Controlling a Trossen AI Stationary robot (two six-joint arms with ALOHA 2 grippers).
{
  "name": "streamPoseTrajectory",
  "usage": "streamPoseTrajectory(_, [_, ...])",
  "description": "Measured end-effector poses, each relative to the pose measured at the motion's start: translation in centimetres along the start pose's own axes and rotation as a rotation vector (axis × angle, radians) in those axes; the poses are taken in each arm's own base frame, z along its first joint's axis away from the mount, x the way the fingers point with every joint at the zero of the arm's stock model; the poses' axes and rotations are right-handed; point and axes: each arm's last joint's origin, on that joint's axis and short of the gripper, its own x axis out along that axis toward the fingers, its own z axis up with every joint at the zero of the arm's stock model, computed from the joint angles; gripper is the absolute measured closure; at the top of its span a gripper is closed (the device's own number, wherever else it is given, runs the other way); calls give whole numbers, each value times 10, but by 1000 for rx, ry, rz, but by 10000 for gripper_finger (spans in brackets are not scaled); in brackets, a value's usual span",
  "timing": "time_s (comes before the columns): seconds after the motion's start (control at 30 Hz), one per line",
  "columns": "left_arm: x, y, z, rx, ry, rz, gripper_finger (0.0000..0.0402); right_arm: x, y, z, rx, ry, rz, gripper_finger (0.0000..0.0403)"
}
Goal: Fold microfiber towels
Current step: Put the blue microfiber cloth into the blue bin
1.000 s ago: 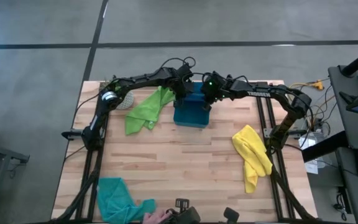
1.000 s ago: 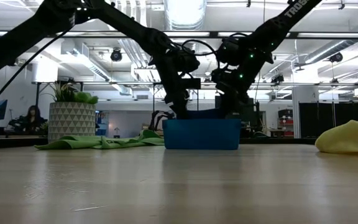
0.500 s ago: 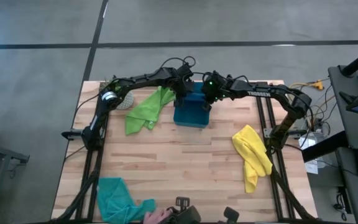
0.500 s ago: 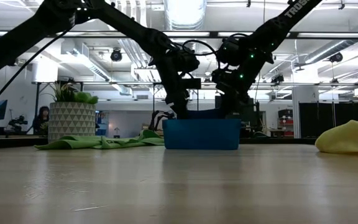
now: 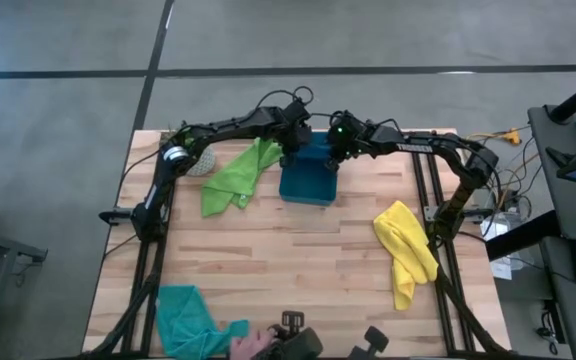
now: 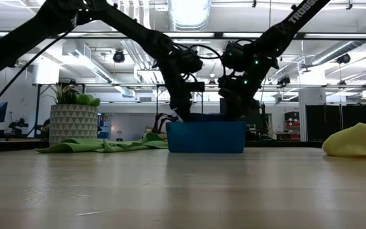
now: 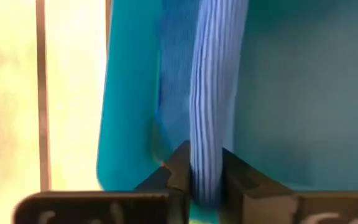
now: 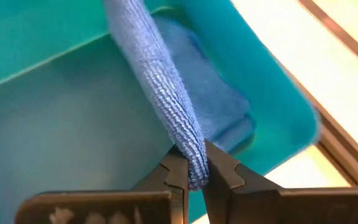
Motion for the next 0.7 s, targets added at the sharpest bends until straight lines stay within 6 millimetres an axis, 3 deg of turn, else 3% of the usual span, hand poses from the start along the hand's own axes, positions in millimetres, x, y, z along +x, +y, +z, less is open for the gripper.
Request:
streamPoseTrajectory(0.37, [1,13,-7,-27,19,58,249,-5,-21,8,90,-13,46,297])
streamPoseTrajectory(0.57, [-5,15,-7,-29,33,94,236,-8,-22,13,102,-19,64,260])
streamPoseTrajectory(0.7, [-22,21,-6,-39,23,138,236,-11,-17,18,46,-48,236,257])
